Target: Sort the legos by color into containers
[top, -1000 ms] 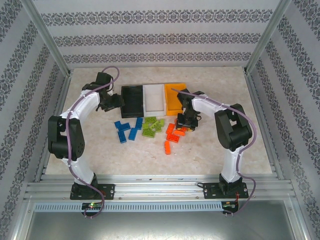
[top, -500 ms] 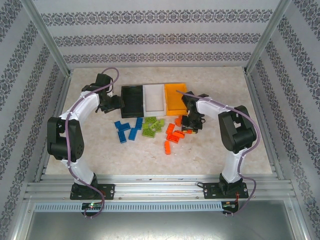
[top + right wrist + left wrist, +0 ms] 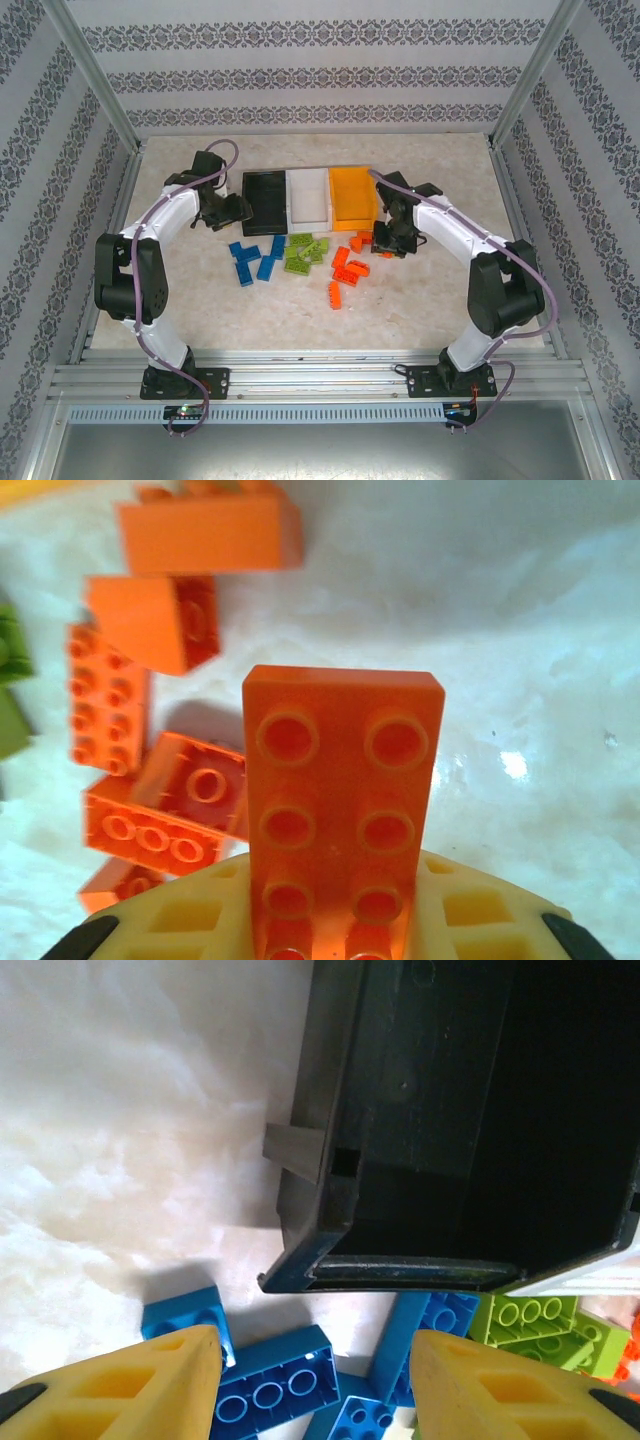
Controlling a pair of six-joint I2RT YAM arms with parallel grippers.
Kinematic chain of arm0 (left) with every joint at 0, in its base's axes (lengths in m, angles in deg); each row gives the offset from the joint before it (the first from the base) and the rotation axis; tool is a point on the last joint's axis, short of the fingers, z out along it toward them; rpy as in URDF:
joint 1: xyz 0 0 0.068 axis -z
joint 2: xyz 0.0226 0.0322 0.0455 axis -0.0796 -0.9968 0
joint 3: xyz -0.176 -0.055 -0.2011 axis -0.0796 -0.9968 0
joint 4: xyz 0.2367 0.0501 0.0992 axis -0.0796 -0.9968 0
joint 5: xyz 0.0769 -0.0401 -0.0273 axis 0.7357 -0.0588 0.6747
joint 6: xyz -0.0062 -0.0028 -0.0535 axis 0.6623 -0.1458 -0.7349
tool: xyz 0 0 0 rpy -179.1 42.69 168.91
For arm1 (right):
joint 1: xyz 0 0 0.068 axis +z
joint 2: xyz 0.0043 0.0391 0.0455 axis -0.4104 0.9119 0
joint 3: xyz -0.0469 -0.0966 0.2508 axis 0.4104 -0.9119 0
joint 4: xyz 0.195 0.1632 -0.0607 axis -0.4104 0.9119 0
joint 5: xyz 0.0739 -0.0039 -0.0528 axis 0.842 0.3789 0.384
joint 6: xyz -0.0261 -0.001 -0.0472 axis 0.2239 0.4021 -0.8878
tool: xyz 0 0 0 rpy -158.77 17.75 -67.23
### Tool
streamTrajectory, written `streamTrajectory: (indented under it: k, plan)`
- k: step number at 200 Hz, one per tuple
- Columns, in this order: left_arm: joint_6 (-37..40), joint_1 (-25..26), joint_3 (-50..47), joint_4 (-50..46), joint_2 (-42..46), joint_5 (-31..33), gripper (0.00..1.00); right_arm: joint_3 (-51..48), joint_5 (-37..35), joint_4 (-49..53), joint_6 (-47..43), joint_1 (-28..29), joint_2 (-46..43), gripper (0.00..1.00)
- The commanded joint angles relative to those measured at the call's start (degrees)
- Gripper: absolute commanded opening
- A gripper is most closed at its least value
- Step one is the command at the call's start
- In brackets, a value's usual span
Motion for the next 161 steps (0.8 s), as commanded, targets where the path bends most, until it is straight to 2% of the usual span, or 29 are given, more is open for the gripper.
streamTrajectory:
  k: [1,92,113,161]
  plan:
    - [-2.3,-0.2,-1.0,1.7,1.8,-3.9,0.53,6.7,1.9,1.4,-1.7,-0.2,1.1,0.26]
    - [-5.7,-0.2,-3.7,1.8,6.8,-7.6,0.55,39.4,3.7,7.5,-7.8,-0.1,28.8,0.26]
    - [-5.9,-0.2,-4.3,1.4,7.6,-7.6,0.55,43.8,3.9,8.0,-7.8,-0.1,33.1,0.27]
    - [-5.0,-0.2,-3.3,-0.6,7.8,-6.9,0.55,48.3,4.1,8.9,-7.0,-0.3,38.5,0.37]
